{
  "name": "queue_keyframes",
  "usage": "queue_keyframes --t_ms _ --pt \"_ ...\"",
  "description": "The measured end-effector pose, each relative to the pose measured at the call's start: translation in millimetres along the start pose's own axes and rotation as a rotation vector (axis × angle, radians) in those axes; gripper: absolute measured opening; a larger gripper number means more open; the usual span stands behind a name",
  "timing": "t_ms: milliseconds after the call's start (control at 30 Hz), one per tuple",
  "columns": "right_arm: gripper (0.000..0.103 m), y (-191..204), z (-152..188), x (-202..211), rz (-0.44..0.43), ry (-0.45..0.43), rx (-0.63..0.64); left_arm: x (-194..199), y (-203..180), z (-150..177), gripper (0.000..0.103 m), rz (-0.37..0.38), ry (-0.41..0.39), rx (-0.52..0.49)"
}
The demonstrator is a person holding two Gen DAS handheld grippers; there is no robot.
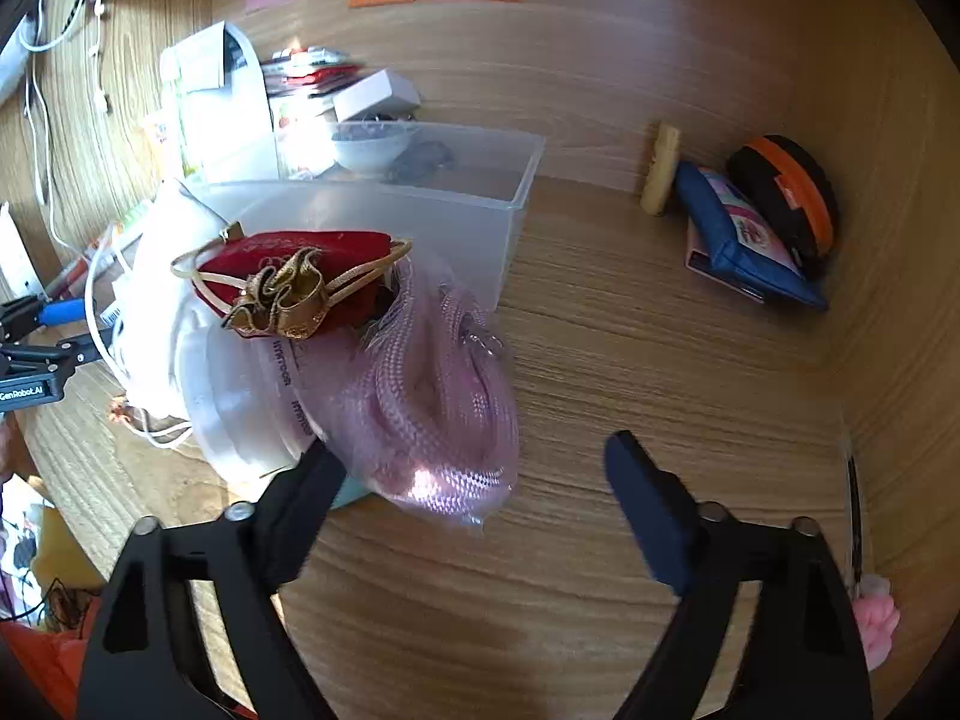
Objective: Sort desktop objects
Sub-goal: 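Grasp the pink mesh bag with the right tool while the left grasps the blue Max box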
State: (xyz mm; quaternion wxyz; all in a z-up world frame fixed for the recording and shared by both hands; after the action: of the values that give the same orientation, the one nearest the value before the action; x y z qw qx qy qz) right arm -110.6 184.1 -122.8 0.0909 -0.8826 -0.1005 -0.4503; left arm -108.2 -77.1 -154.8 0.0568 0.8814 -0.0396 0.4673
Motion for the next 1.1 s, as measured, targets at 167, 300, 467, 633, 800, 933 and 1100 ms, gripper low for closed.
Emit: queue_keyframes --t_ms 167,300,467,633,800,933,1100 --pt "0.067 7 -6 -8 0.038 0.013 0.048 -5 -1 -4 0.073 0.002 0.015 -0.014" --pt "0.065 7 -10 -15 0.036 0.034 0.052 -4 -5 -2 0.073 -0.003 0.03 -0.058" --pt "0.053 7 -13 -18 0.009 0.047 0.047 -4 -8 5 0.073 -0.051 0.038 -0.136" --pt "0.04 7 -14 -20 0.004 0.035 0.056 -10 -13 0 0.073 -0.066 0.037 -0.174" --pt "0.037 5 -14 -20 -0.006 0.018 0.068 -18 -11 -6 0.072 -0.031 0.037 -0.156" --pt "0.033 1 -14 -18 -0.026 0.014 0.061 -22 -9 -10 0.063 0.042 0.06 -0.112" --pt "0.03 -4 -14 -14 -0.065 0.017 0.032 -26 -16 -15 0.046 0.058 0.076 -0.118"
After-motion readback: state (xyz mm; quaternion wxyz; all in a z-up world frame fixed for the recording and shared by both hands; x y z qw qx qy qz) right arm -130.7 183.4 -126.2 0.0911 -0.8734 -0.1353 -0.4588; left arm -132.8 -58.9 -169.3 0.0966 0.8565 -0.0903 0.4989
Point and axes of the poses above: each gripper's, at about its wrist camera, not at the fingertips, and x roughly against the way its jaws point, y to its left, z to its underside, the point moved 7 cm from there along -x, roughly the way its jaws point, and after that the axes turned 9 degrees about y, right-handed, at the moved point
